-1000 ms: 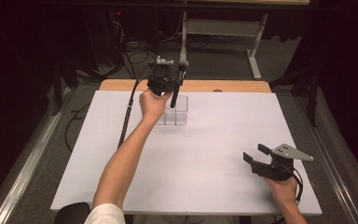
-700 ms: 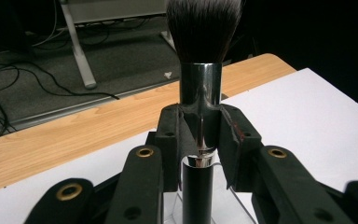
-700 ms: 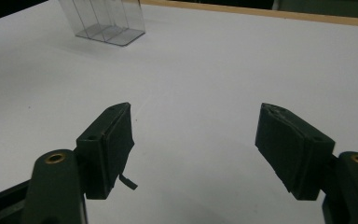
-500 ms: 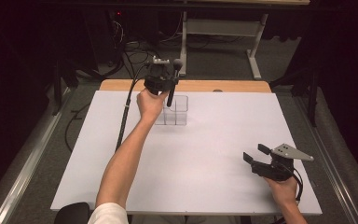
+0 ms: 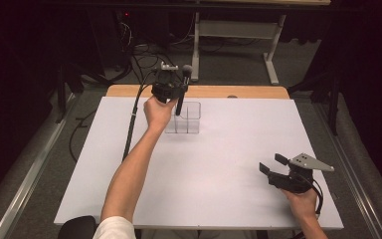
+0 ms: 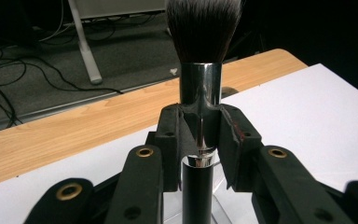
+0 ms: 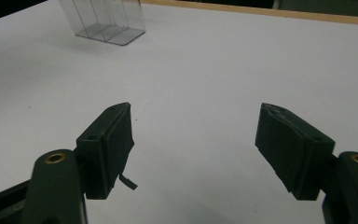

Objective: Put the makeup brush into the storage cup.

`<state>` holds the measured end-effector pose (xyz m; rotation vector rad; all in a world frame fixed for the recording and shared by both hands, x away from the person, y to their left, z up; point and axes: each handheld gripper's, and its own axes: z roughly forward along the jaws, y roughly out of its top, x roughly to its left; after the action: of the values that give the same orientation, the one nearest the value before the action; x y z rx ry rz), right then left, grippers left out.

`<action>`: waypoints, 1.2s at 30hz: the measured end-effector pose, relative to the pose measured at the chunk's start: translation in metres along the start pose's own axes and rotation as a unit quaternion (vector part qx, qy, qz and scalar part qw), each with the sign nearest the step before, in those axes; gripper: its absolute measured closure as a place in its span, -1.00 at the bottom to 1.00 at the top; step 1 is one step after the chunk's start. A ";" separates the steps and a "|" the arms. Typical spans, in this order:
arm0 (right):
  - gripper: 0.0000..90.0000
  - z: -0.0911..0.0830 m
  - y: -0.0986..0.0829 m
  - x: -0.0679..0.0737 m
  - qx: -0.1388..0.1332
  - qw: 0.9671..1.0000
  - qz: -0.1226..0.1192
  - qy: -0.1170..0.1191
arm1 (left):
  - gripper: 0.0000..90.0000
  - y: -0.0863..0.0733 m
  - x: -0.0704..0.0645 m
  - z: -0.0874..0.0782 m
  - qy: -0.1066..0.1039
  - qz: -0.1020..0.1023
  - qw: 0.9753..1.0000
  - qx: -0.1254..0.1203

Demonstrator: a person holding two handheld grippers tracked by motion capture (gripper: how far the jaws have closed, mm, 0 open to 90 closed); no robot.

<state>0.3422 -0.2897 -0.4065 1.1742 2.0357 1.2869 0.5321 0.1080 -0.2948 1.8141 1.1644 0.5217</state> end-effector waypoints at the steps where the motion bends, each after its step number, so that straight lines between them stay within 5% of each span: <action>1: -0.35 0.000 0.000 0.000 0.000 1.000 0.000 0.000 | 0.58 0.000 0.000 0.000 -0.001 -0.001 1.000 -0.001; 36: -0.35 0.001 0.000 0.001 0.004 1.000 -0.003 0.001 | 0.58 -0.018 0.003 0.002 -0.001 0.012 1.000 0.027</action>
<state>0.3426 -0.2882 -0.4069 1.1698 2.0459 1.2798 0.5262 0.1122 -0.3113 1.8770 1.1666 0.5072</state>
